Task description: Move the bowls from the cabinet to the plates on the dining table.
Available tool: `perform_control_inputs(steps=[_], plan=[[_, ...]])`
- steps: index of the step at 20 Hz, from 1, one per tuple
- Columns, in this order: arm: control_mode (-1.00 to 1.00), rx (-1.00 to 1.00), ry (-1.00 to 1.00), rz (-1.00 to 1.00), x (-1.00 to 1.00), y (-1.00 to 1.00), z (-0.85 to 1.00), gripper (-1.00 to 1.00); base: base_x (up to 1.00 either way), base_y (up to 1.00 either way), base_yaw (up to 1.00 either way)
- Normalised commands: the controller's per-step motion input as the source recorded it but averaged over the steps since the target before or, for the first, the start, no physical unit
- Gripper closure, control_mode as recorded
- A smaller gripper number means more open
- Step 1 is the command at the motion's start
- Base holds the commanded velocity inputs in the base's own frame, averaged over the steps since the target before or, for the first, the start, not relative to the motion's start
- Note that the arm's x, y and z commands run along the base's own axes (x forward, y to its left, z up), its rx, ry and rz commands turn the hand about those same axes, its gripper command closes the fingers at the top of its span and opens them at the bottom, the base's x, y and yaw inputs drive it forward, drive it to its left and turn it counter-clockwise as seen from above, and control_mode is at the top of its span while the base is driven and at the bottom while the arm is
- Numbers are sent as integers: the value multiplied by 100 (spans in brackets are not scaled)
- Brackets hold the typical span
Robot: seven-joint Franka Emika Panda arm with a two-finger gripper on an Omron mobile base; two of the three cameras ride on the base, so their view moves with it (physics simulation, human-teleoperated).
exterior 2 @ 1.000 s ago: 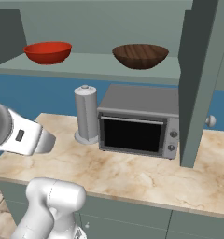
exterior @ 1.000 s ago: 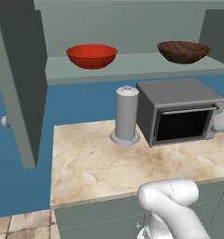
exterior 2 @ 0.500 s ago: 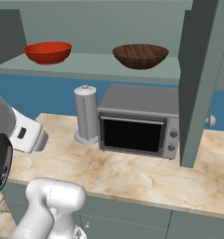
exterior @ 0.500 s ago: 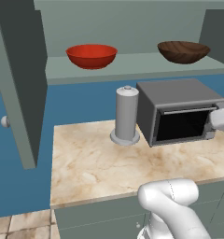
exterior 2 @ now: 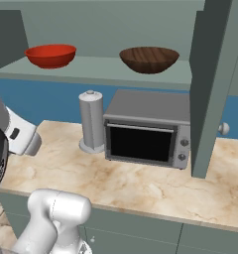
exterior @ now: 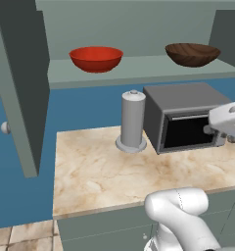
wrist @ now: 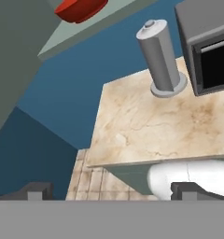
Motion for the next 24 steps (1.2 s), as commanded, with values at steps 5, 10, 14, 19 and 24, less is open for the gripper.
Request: perform_control_inputs(steps=[5, 10, 14, 19, 24], plan=[[-100, 0, 4, -6, 13, 0, 4, -100, 0, 0, 0], [-100, 1, 0, -6, 23, 0, 0, -100, 0, 0, 0], [-100, 8, -10, -16, 49, 20, -2, -100, 0, 0, 0], [-100, 18, -13, -15, 37, 21, 0, -100, 0, 0, 0], [-100, 12, -3, -7, 9, 4, 17, -100, 0, 0, 0]])
